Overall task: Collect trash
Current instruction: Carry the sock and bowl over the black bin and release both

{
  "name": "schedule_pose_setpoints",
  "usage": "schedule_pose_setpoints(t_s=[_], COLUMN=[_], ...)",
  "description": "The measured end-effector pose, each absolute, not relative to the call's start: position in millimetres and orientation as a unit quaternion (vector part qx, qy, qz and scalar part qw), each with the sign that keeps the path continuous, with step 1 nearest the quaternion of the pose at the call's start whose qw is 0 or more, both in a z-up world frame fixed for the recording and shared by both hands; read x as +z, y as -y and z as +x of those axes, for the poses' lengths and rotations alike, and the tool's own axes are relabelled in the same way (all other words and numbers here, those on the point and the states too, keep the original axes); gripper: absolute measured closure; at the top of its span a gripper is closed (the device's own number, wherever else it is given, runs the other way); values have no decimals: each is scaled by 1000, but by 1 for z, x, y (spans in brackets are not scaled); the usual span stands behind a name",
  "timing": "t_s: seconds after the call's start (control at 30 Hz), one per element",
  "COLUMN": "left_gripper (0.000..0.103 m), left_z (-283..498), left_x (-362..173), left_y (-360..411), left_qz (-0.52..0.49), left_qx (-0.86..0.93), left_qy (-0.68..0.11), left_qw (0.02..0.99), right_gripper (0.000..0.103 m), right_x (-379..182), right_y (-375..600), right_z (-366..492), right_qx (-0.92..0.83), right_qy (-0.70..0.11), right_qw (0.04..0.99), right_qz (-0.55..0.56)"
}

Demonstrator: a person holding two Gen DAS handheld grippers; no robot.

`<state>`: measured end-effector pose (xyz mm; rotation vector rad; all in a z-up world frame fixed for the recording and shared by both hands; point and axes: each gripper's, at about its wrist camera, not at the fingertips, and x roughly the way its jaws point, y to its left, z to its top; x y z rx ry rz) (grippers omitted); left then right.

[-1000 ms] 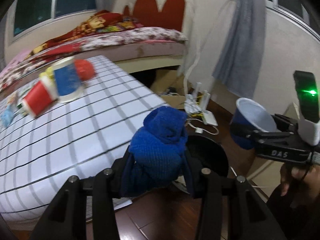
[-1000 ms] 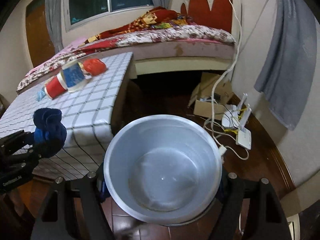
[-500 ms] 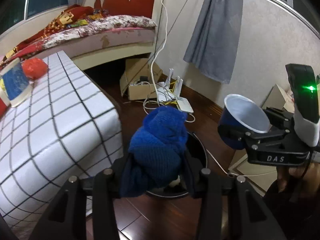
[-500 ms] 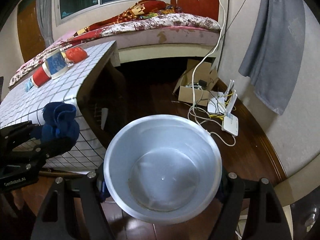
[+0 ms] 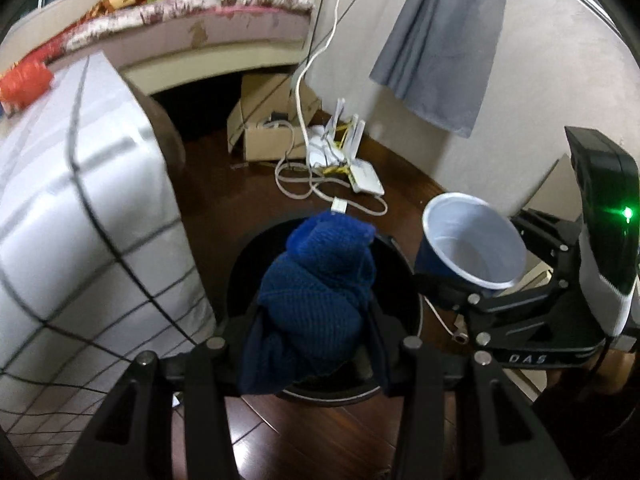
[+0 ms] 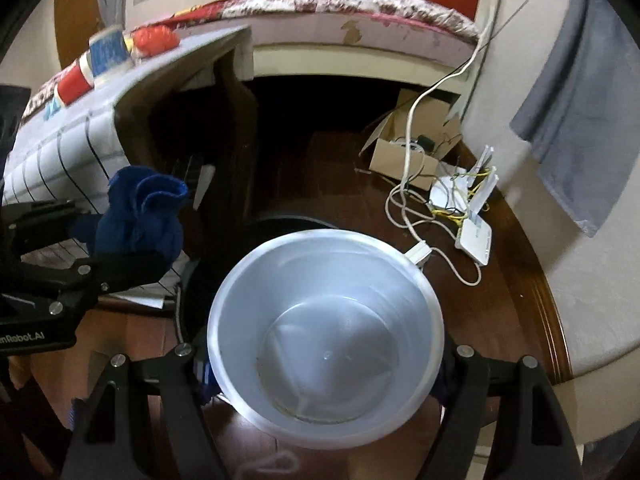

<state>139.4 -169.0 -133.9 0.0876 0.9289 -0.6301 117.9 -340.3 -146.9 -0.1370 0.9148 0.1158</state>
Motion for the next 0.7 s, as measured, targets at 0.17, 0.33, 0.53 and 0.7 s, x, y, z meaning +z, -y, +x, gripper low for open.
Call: schedule_pose_setpoints(t_s=[0.17,0.33,0.53,0.7], left_gripper=[47,5,5,5], left_z=[153,163,158,151], left_x=[-147,-158,-165,-164], left_y=[174,172,165,158], left_qz=[28,18,30,31], left_qx=[-310,-285,-253,-230], left_qy=[-456,-464,-464,-458], left_qw=[834,839,849,858], right_gripper=[25,1,1,1], right_x=[-177,-214,-220,-213], right_y=[331,324,336,338], right_z=[138,152,145,138], right_qx=[88,94,86,68], right_qy=[-462,-479,-489,-492], right_qw=[876,856,854,856], right_qz=[-104,-171,-152,-143])
